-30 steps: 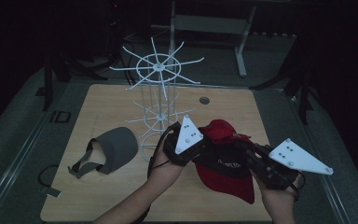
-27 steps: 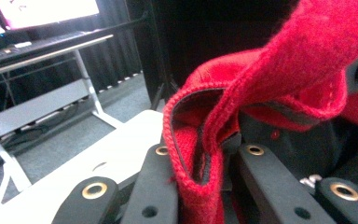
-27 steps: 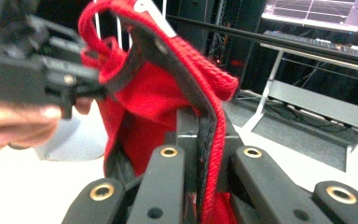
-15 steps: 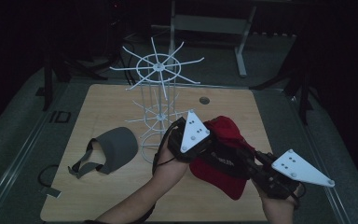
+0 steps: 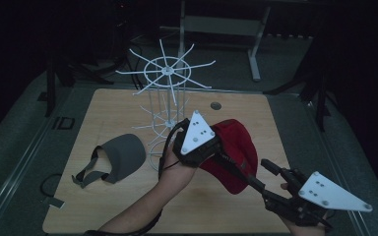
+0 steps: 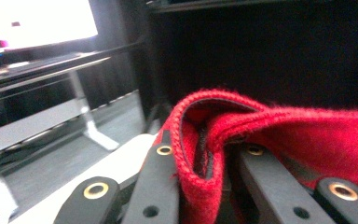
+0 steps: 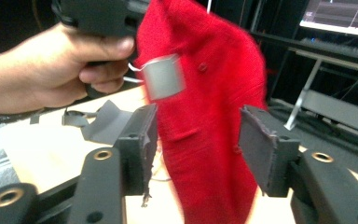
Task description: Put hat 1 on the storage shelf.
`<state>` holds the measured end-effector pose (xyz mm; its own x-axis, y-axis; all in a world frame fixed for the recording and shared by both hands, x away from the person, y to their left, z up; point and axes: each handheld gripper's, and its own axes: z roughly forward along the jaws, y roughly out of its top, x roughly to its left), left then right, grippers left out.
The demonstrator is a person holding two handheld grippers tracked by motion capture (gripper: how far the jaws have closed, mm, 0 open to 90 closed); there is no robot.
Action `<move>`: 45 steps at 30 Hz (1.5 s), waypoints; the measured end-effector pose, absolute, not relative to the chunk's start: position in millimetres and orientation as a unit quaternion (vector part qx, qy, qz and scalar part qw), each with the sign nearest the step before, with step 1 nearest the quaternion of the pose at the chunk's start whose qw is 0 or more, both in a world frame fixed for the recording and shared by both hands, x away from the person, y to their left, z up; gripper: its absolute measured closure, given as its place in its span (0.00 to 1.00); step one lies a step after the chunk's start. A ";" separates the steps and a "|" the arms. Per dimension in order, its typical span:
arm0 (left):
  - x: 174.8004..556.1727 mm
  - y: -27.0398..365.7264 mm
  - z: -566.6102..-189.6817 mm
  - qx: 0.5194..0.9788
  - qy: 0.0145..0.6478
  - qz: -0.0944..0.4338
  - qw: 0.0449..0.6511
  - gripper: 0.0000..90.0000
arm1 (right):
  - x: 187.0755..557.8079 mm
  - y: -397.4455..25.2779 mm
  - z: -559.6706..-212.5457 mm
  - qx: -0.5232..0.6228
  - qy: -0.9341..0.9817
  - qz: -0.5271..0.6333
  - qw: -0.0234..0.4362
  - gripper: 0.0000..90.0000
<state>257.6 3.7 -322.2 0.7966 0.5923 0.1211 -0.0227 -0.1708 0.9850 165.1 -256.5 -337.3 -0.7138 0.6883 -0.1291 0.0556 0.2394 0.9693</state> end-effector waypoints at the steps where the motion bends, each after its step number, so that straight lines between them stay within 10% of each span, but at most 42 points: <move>1: 257.6 5.2 -321.8 0.726 0.179 0.242 0.618 0.95 | 165.0 -258.9 -335.2 0.250 0.734 0.564 0.282 0.50; 18: 257.3 16.0 -326.4 0.760 0.048 0.145 0.632 0.94 | 196.0 -247.2 -327.3 0.188 0.780 0.533 0.268 0.60; 24: 260.6 20.2 -328.9 0.758 0.051 0.133 0.637 0.94 | 196.5 -248.8 -325.9 0.197 0.769 0.543 0.274 0.96; 33: 260.1 23.6 -330.4 0.751 0.055 0.137 0.643 0.92 | 195.9 -249.0 -322.7 0.213 0.750 0.560 0.279 0.99; 45: 258.9 33.5 -342.3 0.771 0.071 0.155 0.613 0.58 | 197.4 -256.6 -316.4 0.253 0.728 0.558 0.309 0.99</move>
<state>258.9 33.5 -342.3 0.9416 0.3006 0.1519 -0.0803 -0.2377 0.9680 197.4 -256.6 -316.4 -0.6811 0.7131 -0.1663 0.0247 0.2494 0.9681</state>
